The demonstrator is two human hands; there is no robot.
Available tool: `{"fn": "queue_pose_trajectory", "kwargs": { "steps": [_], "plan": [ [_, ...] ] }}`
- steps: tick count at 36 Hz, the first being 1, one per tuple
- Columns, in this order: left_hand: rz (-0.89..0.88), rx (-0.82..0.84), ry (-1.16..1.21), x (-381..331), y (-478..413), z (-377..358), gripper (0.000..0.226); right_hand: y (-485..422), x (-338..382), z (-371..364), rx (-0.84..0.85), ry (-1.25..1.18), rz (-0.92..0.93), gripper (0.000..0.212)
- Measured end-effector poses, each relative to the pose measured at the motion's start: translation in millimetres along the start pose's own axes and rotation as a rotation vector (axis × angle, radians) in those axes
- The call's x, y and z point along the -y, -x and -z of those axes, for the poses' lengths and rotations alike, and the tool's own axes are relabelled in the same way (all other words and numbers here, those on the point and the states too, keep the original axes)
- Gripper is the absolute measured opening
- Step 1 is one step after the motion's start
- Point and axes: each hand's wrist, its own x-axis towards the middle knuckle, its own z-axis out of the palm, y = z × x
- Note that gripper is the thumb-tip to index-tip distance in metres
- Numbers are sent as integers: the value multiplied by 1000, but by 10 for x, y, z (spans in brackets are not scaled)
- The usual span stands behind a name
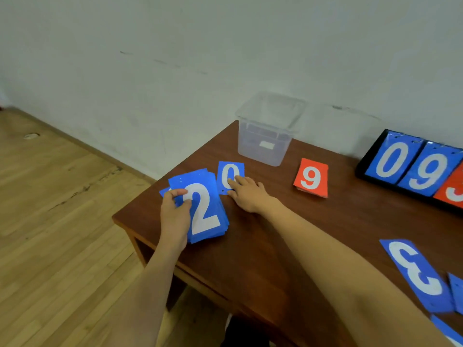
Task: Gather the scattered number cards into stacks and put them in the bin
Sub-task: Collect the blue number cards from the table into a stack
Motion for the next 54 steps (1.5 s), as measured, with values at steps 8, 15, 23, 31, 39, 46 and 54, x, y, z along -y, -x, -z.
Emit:
{"fn": "queue_pose_trajectory", "kwargs": {
  "steps": [8, 15, 23, 31, 39, 46, 54],
  "plan": [
    [-50, 141, -14, -43, 331, -409, 17, 766, -460, -169, -86, 98, -99, 55],
    [-40, 278, -21, -34, 695, -695, 16, 1438, -776, -294, -8, -14, -67, 54],
    [-45, 339, -39, -32, 1024, -835, 15, 2062, -1215, -229, 51, -240, -47, 49],
    [-36, 352, -81, -64, 1189, -878, 17, 2220, -1235, -287, -125, -173, -246, 68],
    [-39, 334, -118, -113, 1212, -844, 17, 2064, -1226, -92, 255, -261, -185, 70],
    [-44, 324, -98, -106, 1137, -798, 17, 1974, -1152, -30, 54, -285, -213, 45],
    [-51, 319, -102, -101, 1083, -817, 17, 1695, -931, -117, 90, -167, -173, 58]
  ]
}}
